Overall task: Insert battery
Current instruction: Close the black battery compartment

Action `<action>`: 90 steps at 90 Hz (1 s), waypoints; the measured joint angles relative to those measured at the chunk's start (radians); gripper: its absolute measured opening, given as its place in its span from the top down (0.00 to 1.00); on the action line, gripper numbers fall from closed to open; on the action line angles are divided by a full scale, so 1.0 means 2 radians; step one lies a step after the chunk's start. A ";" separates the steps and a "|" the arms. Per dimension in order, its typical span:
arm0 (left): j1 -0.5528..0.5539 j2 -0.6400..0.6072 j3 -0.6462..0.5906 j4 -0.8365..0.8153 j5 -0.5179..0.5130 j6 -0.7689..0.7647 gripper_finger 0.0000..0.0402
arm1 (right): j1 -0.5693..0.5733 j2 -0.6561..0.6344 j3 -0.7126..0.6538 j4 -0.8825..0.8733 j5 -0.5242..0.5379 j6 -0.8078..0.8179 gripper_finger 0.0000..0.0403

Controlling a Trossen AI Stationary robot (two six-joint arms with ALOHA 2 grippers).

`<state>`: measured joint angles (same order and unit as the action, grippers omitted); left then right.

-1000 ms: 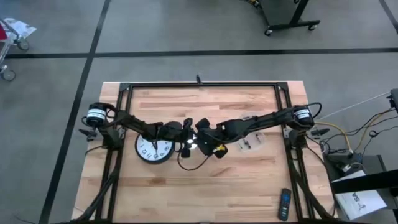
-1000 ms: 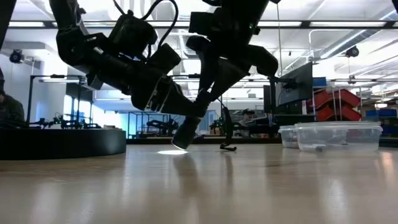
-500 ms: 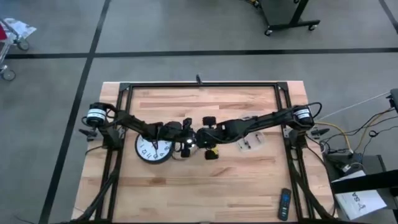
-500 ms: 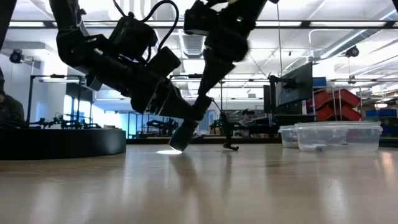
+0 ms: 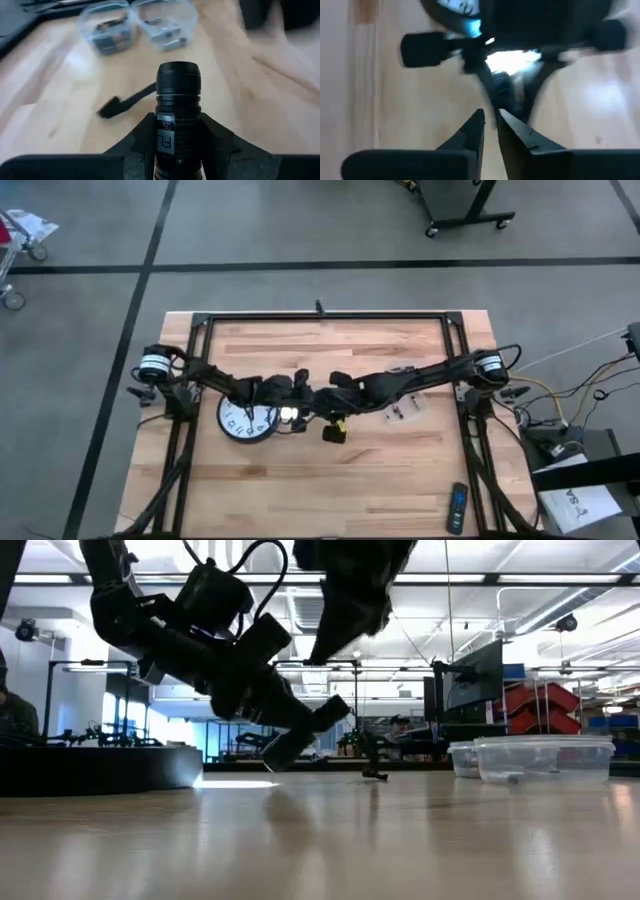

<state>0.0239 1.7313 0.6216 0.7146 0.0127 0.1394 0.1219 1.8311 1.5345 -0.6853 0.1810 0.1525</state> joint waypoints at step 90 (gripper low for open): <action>-0.003 0.002 -0.003 0.009 0.016 0.000 0.78 | 0.003 0.010 -0.069 0.025 0.038 -0.061 1.00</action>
<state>0.0185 1.7348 0.6161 0.7320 0.0447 0.1403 0.1274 1.8510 1.3967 -0.6350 0.2573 0.0306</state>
